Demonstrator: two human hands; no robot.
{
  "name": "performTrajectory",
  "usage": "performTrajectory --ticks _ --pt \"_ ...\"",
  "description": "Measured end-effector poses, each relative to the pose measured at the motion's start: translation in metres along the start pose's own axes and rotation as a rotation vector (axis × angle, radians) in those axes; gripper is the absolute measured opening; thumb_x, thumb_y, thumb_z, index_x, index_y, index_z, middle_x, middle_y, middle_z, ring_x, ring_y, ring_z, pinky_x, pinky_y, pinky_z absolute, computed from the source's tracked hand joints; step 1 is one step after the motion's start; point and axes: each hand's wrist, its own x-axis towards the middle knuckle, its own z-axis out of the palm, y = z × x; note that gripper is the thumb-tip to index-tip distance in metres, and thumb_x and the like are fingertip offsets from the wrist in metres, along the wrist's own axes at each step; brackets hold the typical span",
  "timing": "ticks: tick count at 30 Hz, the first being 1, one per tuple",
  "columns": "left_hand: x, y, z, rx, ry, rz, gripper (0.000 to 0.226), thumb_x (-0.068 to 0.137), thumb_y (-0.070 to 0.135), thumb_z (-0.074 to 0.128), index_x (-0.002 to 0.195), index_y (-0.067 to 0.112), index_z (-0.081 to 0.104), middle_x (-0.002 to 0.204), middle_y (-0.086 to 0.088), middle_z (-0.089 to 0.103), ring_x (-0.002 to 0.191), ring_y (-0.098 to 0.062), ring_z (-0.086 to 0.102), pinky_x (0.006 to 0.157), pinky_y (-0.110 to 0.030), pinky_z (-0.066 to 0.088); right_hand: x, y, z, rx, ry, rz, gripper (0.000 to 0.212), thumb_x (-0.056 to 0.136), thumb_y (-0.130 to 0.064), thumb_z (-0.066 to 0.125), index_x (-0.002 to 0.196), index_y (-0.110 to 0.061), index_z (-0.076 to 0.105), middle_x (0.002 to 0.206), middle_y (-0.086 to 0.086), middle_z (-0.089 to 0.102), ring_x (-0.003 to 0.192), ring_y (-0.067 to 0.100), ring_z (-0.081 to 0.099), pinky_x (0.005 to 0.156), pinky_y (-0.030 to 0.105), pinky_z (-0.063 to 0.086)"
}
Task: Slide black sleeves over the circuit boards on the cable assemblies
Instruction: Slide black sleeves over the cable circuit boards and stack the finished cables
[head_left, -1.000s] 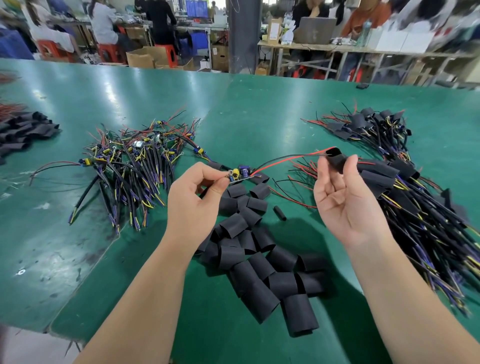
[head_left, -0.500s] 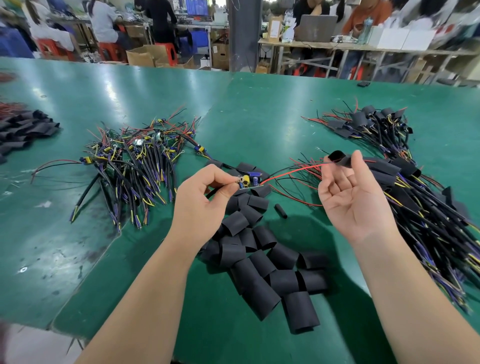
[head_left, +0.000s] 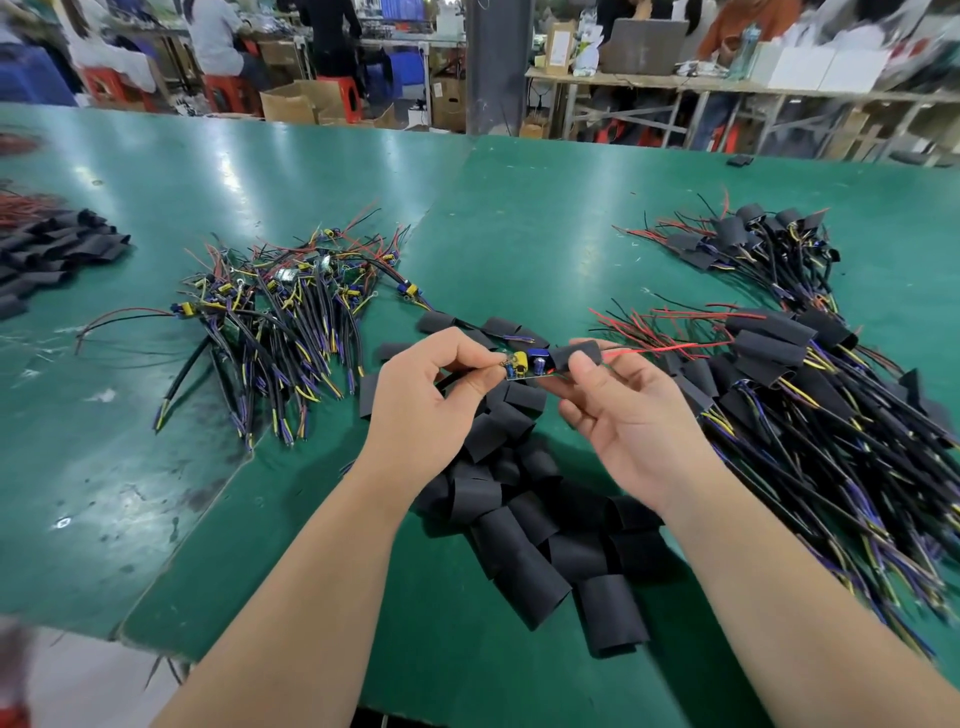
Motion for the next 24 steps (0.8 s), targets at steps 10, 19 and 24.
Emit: performTrajectory --ticks 10,19,24 --pt "-0.0017 -0.0011 0.0018 0.076 0.027 0.103 0.023 0.078 0.004 0.066 0.081 0.026 0.063 0.081 0.013 0.064 0.077 -0.001 0.058 0.077 -0.007 0.042 -0.0019 -0.0034 -0.0016 -0.106 0.057 -0.01 0.023 0.066 -0.03 0.072 0.071 -0.011 0.061 0.084 0.016 0.074 0.076 0.024 0.073 0.05 0.019 0.049" --pt "-0.0024 -0.0041 0.0027 0.111 0.02 0.143 0.022 0.077 -0.002 0.068 0.081 0.019 0.067 0.08 0.015 0.062 0.078 0.004 0.058 0.074 -0.007 0.042 -0.0038 -0.0063 0.0006 -0.125 0.033 0.086 0.015 0.066 -0.024 0.072 0.073 -0.011 0.069 0.08 0.016 0.073 0.074 0.028 0.073 0.05 0.02 0.051" --pt "-0.0011 -0.0067 0.001 0.162 0.035 0.173 0.015 0.076 -0.005 0.07 0.08 0.01 0.07 0.079 0.014 0.061 0.076 0.004 0.057 0.074 -0.007 0.041 -0.0054 -0.0099 0.0015 -0.139 -0.032 0.099 0.034 0.075 -0.042 0.063 0.072 -0.011 0.077 0.085 0.018 0.074 0.074 0.025 0.073 0.054 0.021 0.054"
